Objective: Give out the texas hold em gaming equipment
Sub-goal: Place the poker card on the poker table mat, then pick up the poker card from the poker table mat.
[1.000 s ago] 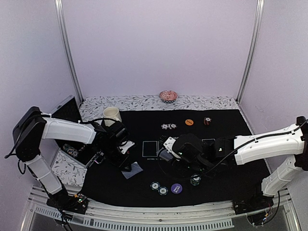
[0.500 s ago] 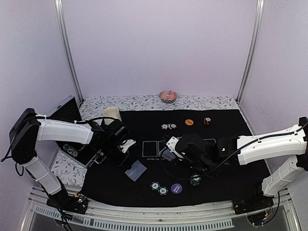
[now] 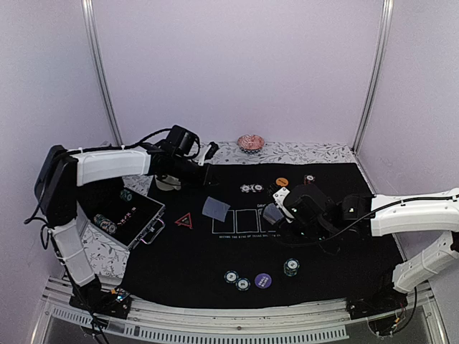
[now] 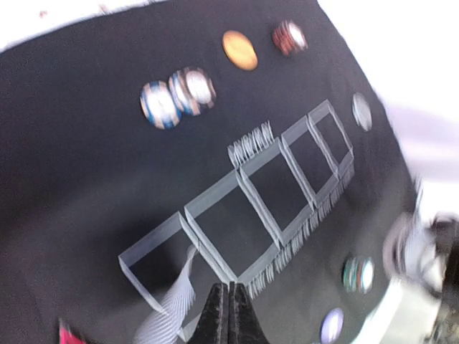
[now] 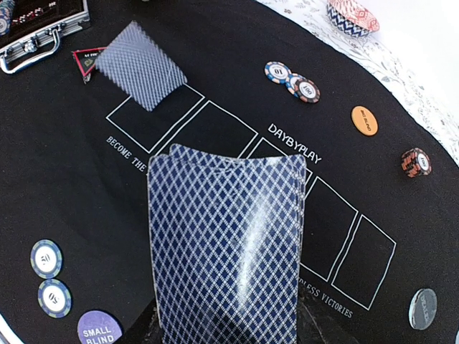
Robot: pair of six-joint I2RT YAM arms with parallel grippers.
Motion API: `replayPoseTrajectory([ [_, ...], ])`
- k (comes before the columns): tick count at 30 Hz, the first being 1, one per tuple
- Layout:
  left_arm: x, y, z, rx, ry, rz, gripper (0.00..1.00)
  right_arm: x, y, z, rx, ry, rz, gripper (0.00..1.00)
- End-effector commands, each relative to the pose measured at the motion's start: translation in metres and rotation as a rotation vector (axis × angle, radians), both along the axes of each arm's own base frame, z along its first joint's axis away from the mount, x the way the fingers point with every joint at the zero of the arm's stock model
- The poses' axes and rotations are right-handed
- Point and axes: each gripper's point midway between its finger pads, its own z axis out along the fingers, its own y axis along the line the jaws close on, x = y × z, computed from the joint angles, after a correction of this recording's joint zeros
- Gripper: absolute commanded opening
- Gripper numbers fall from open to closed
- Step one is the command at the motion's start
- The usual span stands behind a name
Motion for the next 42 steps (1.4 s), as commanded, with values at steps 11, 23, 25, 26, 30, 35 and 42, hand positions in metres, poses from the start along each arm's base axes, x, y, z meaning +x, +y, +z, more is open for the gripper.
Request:
replayPoseTrajectory([
  [11,0.099,-0.001,-0.032,0.131,-0.08,0.028,0.25,0.001,-0.013,0.009,0.026,0.012,-0.051,0.48],
  [23,0.041,0.061,-0.045,0.317,-0.044,0.035,0.62,-0.004,-0.011,0.0,0.01,0.05,-0.032,0.48],
  [25,0.025,0.056,-0.038,0.367,-0.107,-0.061,0.63,-0.005,-0.011,-0.001,0.01,0.055,-0.029,0.48],
  [26,0.013,0.049,-0.035,0.419,-0.176,-0.157,0.64,-0.005,-0.011,-0.001,0.01,0.055,-0.026,0.48],
  [30,-0.019,0.054,-0.052,0.731,-0.42,-0.495,0.66,-0.006,-0.007,0.0,0.02,0.059,-0.012,0.48],
  [35,-0.023,0.058,-0.085,0.796,-0.598,-0.762,0.63,-0.006,-0.005,0.003,0.026,0.056,-0.001,0.48],
  [42,-0.014,0.056,-0.101,0.763,-0.645,-0.883,0.55,-0.009,-0.005,0.01,0.055,0.058,0.008,0.48],
])
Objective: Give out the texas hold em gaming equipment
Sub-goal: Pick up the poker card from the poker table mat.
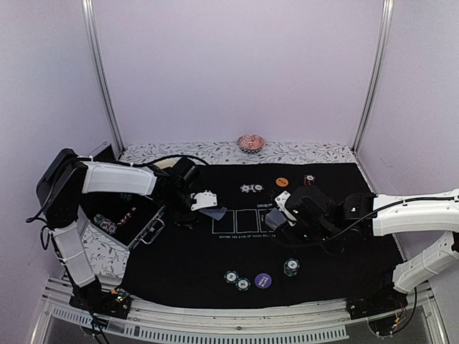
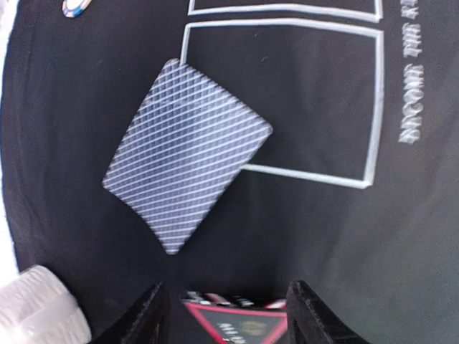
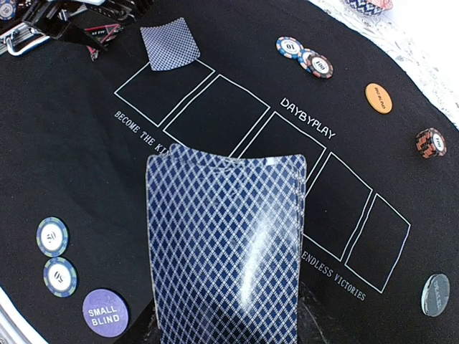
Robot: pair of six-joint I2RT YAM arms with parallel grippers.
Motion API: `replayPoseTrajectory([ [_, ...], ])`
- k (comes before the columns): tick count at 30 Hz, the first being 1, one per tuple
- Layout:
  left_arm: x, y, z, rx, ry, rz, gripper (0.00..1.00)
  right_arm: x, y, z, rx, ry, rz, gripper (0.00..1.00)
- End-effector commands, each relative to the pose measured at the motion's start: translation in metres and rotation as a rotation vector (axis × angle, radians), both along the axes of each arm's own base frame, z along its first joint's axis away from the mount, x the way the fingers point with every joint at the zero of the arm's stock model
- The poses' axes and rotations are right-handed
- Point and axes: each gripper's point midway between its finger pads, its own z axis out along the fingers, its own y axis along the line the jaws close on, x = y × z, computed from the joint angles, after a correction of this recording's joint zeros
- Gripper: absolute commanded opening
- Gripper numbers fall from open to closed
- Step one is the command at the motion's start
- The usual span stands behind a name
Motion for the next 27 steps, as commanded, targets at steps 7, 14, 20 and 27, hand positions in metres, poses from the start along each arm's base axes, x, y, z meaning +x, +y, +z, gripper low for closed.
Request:
replayPoseTrajectory([
  [7,0.015,-0.018,-0.023,0.037,-0.097,-0.17,0.4,0.0,0.002,0.018,0.062,-0.02,0.003,0.48],
  [14,0.024,-0.022,-0.043,0.099,-0.117,-0.163,0.37,0.0,0.003,0.019,0.069,-0.018,0.007,0.48],
  [20,0.025,-0.024,-0.055,0.132,-0.117,-0.156,0.15,-0.001,0.003,0.017,0.065,-0.012,0.004,0.48],
  [27,0.052,-0.033,-0.028,0.078,-0.254,-0.051,0.0,-0.001,0.003,0.016,0.071,-0.004,0.003,0.48],
])
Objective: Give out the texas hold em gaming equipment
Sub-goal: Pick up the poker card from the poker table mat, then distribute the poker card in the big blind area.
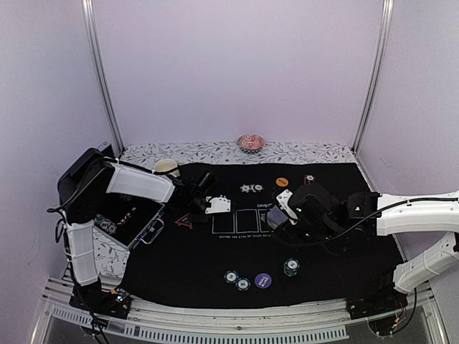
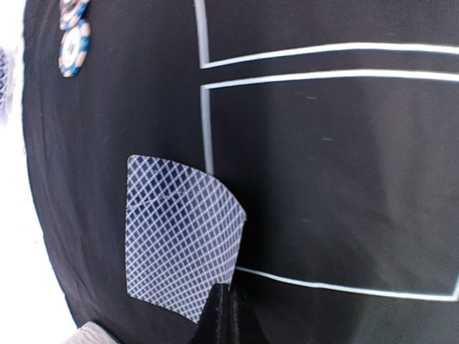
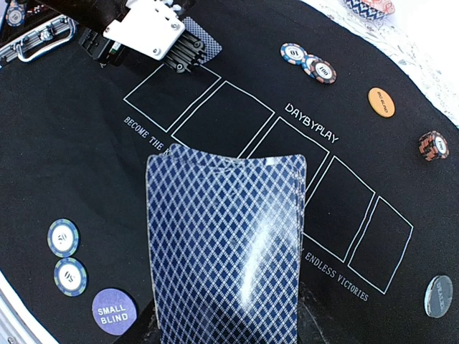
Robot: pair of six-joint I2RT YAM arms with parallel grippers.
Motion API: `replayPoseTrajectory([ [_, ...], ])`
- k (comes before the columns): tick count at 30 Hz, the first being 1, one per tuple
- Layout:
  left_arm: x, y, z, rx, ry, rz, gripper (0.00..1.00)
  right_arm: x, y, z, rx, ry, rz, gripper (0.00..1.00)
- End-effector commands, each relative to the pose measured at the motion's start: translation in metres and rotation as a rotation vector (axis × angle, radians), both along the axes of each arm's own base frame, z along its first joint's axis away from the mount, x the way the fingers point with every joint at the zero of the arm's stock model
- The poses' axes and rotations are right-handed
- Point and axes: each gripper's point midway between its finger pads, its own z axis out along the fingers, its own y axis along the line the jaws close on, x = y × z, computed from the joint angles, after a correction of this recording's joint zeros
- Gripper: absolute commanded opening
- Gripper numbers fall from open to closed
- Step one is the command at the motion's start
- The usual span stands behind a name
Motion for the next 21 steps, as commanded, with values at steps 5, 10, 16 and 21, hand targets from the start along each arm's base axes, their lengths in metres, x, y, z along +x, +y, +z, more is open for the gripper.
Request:
replayPoseTrajectory([
  [5,0.052,-0.003,0.033,-0.105,-0.213,0.217,0.0,0.002,0.002,0.009,0.034,-0.01,-0.005,0.48],
  [10,0.082,-0.01,0.043,-0.137,-0.241,0.331,0.0,0.002,0.002,0.008,0.032,-0.009,-0.007,0.48],
  [16,0.113,-0.016,0.023,-0.067,-0.254,0.426,0.0,0.001,0.001,0.009,0.039,-0.006,-0.01,0.48],
  [21,0.118,-0.011,0.002,0.0,-0.237,0.455,0.0,0.0,-0.001,0.01,0.036,-0.005,-0.014,0.48],
])
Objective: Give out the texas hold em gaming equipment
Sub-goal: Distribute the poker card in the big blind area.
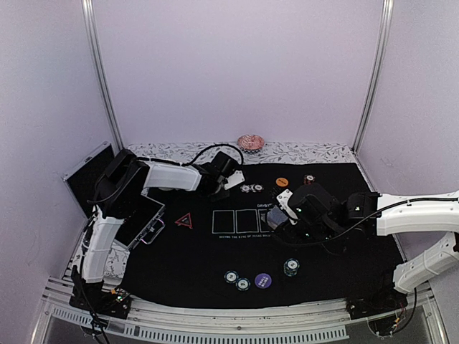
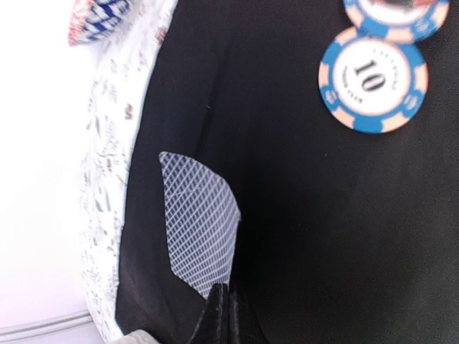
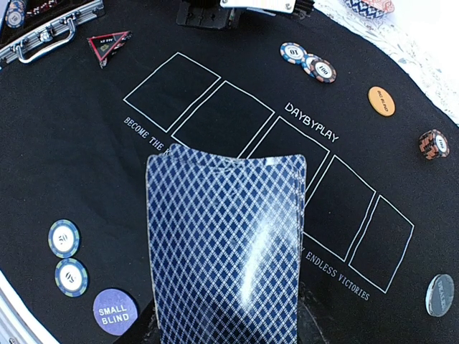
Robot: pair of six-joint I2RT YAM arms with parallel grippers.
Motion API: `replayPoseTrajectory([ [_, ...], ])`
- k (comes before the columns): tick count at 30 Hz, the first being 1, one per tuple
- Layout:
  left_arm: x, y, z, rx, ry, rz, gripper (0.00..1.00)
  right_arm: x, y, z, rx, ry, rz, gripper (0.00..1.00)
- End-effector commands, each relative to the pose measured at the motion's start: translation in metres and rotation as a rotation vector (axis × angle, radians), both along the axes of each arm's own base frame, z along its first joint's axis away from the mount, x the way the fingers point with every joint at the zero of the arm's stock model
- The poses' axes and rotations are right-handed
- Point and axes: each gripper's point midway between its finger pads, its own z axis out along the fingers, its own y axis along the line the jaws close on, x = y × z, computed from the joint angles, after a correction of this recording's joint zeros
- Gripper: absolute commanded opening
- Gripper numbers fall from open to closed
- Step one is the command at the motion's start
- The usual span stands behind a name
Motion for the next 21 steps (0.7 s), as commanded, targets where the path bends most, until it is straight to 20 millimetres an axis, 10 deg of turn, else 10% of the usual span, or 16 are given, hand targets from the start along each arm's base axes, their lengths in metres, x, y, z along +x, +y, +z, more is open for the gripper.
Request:
replayPoseTrajectory([
  [1,-0.004,0.016,-0.025,0.079,0.055,0.045,0.0,0.0,-0.002,0.011,0.032,-0.007,-0.01,0.48],
  [11,-0.027,0.016,-0.021,0.103,0.082,-0.09,0.0,-0.002,-0.005,0.023,0.03,-0.022,0.013,0.48],
  [16,-0.029,0.016,0.002,0.073,0.052,-0.086,0.57,-0.007,0.002,0.025,0.037,-0.006,0.064,0.49],
  [21,-0.041,0.018,0.06,-0.049,-0.038,-0.046,0.67,-0.007,0.001,0.028,0.013,-0.013,0.081,0.49],
])
